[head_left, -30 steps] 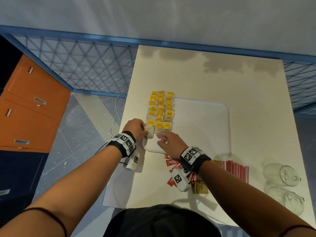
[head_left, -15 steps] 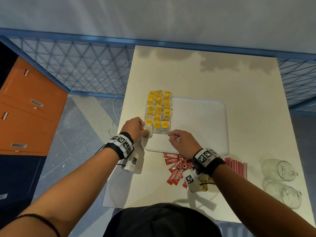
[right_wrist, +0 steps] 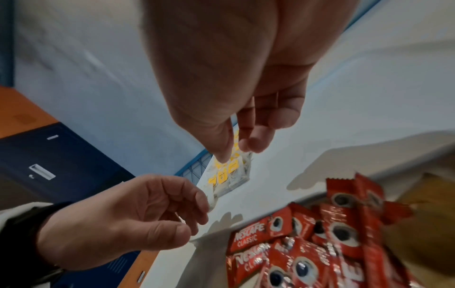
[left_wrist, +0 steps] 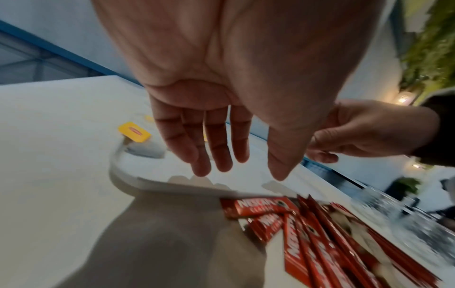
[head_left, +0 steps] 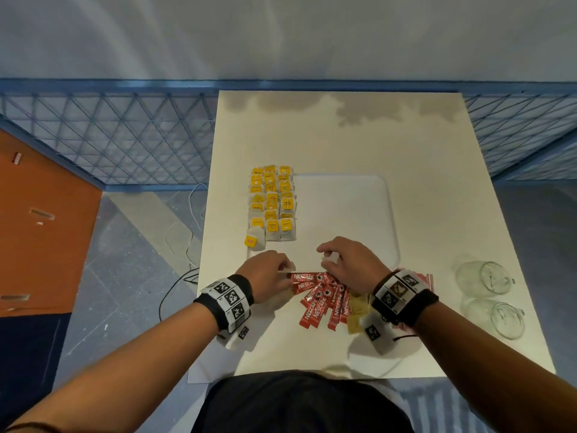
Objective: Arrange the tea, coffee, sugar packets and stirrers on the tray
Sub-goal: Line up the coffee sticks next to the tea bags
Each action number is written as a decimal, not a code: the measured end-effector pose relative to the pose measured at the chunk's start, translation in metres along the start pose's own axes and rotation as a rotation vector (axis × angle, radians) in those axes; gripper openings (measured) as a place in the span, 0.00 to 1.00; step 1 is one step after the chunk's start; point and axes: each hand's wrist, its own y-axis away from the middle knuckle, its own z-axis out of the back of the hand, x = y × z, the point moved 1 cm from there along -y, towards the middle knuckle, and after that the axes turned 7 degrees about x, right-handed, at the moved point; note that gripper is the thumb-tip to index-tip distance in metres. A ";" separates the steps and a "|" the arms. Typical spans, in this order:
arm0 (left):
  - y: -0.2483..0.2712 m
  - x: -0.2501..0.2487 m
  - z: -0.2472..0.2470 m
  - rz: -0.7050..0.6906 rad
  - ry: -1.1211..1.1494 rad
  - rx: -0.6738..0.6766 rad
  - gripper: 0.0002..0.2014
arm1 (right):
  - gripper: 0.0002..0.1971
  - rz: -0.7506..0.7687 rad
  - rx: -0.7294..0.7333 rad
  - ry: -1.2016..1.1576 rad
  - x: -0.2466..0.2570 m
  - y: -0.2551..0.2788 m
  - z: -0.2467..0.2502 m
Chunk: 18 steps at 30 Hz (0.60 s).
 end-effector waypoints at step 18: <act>-0.006 -0.067 -0.063 -0.037 -0.289 0.052 0.27 | 0.22 0.128 0.216 0.427 -0.047 0.052 -0.030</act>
